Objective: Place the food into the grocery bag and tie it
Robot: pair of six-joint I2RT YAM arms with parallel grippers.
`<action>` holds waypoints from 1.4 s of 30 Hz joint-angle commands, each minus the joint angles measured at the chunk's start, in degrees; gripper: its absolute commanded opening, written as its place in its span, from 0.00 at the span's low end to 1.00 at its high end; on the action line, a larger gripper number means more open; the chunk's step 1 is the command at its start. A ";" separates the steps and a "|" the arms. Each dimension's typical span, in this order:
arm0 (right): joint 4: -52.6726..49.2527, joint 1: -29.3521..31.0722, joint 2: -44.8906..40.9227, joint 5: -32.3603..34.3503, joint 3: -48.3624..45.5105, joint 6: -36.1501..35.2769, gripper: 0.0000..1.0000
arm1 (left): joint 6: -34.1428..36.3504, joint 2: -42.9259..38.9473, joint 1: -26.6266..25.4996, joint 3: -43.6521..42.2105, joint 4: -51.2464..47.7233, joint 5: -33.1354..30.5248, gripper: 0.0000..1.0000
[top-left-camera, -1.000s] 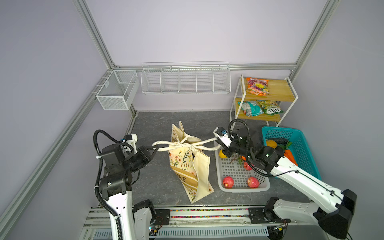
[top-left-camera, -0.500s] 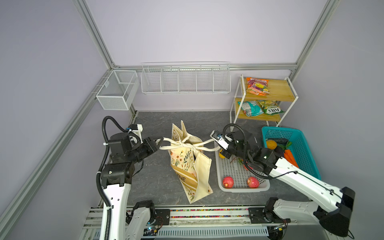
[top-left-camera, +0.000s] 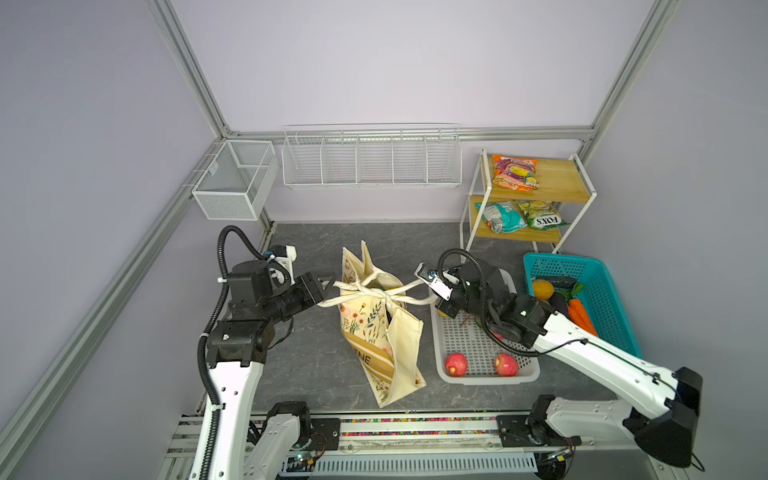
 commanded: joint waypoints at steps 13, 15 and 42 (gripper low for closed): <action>-0.99 0.45 1.78 0.89 1.73 -1.29 0.07 | 3.34 -0.74 -0.46 0.50 -4.18 1.81 0.07; -0.95 0.37 1.81 2.10 1.65 -1.01 0.07 | 3.27 -0.64 -0.46 0.89 -3.55 -1.10 0.00; -6.88 -13.62 -3.33 25.19 0.90 12.29 0.07 | 0.90 0.78 19.34 2.96 -2.63 -18.27 0.00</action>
